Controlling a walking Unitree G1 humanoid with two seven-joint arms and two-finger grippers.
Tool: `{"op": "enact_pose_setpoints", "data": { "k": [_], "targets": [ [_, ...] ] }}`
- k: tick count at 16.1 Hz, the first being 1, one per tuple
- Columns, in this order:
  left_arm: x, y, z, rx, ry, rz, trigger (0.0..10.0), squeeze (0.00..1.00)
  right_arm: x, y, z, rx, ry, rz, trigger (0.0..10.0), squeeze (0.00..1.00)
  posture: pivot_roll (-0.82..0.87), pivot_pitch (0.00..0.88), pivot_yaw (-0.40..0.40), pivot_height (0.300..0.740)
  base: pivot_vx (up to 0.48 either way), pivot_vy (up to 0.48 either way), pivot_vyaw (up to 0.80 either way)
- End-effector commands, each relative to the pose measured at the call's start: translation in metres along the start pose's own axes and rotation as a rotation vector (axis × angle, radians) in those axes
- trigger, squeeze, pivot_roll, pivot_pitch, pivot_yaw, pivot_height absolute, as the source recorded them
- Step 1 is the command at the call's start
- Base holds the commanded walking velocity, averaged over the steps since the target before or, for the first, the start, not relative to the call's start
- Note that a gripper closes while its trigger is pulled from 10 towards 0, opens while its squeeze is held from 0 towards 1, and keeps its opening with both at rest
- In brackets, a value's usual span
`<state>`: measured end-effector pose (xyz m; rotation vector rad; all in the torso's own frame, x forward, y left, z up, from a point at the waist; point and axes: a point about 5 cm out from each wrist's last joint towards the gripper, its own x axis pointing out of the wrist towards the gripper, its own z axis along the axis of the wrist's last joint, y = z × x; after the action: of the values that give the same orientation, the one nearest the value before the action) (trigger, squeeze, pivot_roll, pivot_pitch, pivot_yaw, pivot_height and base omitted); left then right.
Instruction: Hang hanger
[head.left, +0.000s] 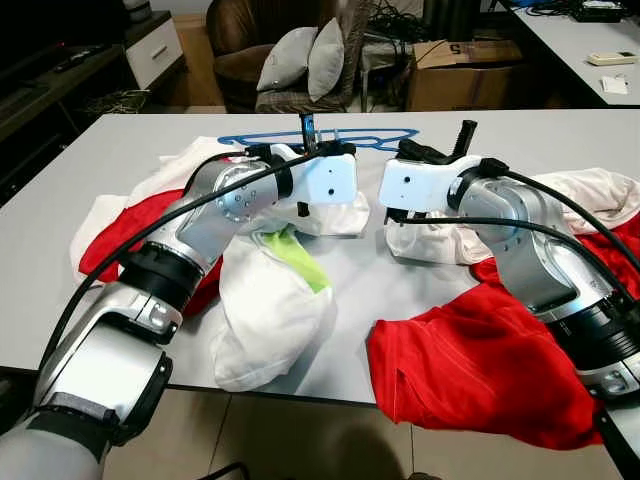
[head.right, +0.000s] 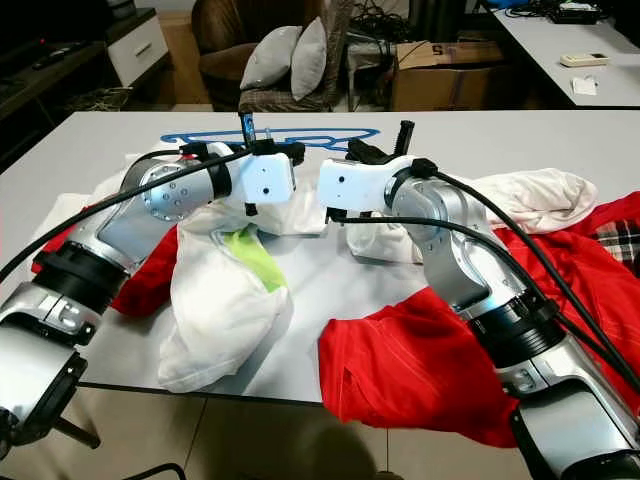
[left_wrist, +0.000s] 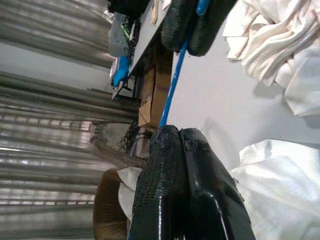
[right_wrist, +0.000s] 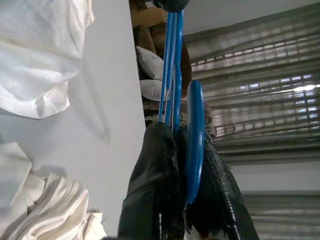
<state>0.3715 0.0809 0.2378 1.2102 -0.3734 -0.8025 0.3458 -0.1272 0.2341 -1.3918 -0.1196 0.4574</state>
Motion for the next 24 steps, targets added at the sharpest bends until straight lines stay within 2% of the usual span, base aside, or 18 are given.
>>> {"op": "enact_pose_setpoints", "data": {
  "k": [1, 2, 3, 4, 6, 8, 9, 11, 14, 16, 17, 18, 20, 21, 22, 23, 24],
  "targets": [
    [-0.004, 0.012, -0.004, 0.018, 0.026, 0.029, 0.0, 0.0, -0.003, -0.007, 0.01, 0.028, -0.068, -0.021, 10.0, 0.0, -0.17, 0.0, 0.115, 0.74, 0.0, 0.0, 0.0],
    [-0.005, 0.014, -0.007, 0.019, 0.034, 0.033, 0.0, 0.0, -0.006, -0.01, 0.014, 0.107, -0.113, -0.028, 10.0, 1.0, -0.17, 0.0, 0.115, 0.74, 0.0, 0.0, 0.0],
    [-0.007, 0.016, -0.009, 0.019, 0.038, 0.035, 0.0, 0.0, -0.01, -0.012, 0.016, 0.154, -0.157, -0.02, 10.0, 1.0, -0.16, 0.0, 0.11, 0.74, 0.0, 0.0, 0.0],
    [-0.008, 0.017, -0.01, 0.02, 0.042, 0.037, 0.0, 0.0, -0.012, -0.012, 0.016, 0.163, -0.18, -0.012, 10.0, 1.0, -0.16, 0.0, 0.11, 0.74, 0.0, 0.0, 0.0],
    [-0.013, 0.019, -0.017, 0.017, 0.056, 0.03, 0.0, 0.0, -0.027, -0.018, 0.01, 0.167, -0.242, -0.016, 10.0, 1.0, -0.16, 0.0, 0.11, 0.74, 0.0, 0.0, 0.0],
    [-0.016, 0.019, -0.022, 0.003, 0.069, 0.017, 0.0, 0.0, -0.043, -0.024, 0.001, 0.301, -0.291, 0.0, 10.0, 1.0, -0.17, 0.0, 0.115, 0.74, 0.0, 0.0, 0.0],
    [-0.017, 0.019, -0.024, -0.007, 0.073, 0.017, 0.0, 0.0, -0.047, -0.026, -0.002, 0.314, -0.293, -0.002, 10.0, 1.0, -0.17, 0.0, 0.115, 0.74, 0.0, 0.0, 0.0],
    [-0.02, 0.019, -0.03, -0.03, 0.082, 0.016, 0.0, 0.0, -0.06, -0.03, -0.013, 0.428, -0.327, 0.004, 10.0, 1.0, -0.17, 0.0, 0.12, 0.74, 0.0, 0.0, 0.0],
    [-0.023, 0.014, -0.033, -0.076, 0.076, 0.014, 0.0, 0.0, -0.081, -0.032, -0.028, 0.532, -0.33, -0.023, 10.0, 1.0, -0.18, 0.0, 0.128, 0.74, 0.0, 0.0, 0.0],
    [-0.024, 0.01, -0.035, -0.118, 0.071, 0.013, 0.0, 0.0, -0.088, -0.026, -0.034, 0.562, -0.315, -0.016, 10.0, 1.0, -0.18, 0.0, 0.131, 0.74, 0.0, 0.0, 0.0],
    [-0.025, 0.003, -0.037, -0.217, 0.047, 0.012, 0.0, 0.0, -0.091, -0.015, -0.043, 0.573, -0.268, 0.001, 10.0, 1.0, -0.18, 0.0, 0.133, 0.74, 0.0, 0.0, 0.0],
    [-0.026, -0.002, -0.037, -0.278, 0.028, 0.007, 0.0, 0.0, -0.093, -0.007, -0.046, 0.586, -0.252, 0.022, 10.0, 1.0, -0.18, 0.0, 0.137, 0.74, 0.0, 0.0, 0.0],
    [-0.028, -0.014, -0.038, -0.339, 0.012, -0.026, 0.0, 0.0, -0.095, 0.004, -0.051, 0.625, -0.225, 0.044, 10.0, 1.0, -0.18, 0.0, 0.143, 0.74, 0.0, 0.0, 0.0],
    [-0.033, -0.033, -0.039, -0.417, 0.005, -0.063, 0.0, 0.0, -0.096, 0.018, -0.056, 0.676, -0.19, 0.058, 10.0, 1.0, -0.18, 0.0, 0.152, 0.74, 0.0, 0.0, 0.0],
    [-0.033, -0.041, -0.04, -0.488, 0.009, -0.046, 0.0, 0.0, -0.096, 0.025, -0.058, 0.697, -0.177, 0.066, 10.0, 1.0, -0.18, 0.0, 0.151, 0.74, 0.0, 0.0, 0.0],
    [-0.037, -0.057, -0.047, -0.673, 0.054, 0.049, 10.0, 0.0, -0.094, 0.041, -0.058, 0.755, -0.133, 0.062, 10.0, 1.0, -0.18, 0.0, 0.145, 0.74, 0.0, 0.0, 0.0],
    [-0.04, -0.065, -0.053, -0.8, 0.098, 0.114, 10.0, 0.0, -0.092, 0.048, -0.056, 0.812, -0.114, 0.038, 10.0, 1.0, -0.18, 0.0, 0.14, 0.74, 0.0, 0.0, 0.0]
  ]
}}
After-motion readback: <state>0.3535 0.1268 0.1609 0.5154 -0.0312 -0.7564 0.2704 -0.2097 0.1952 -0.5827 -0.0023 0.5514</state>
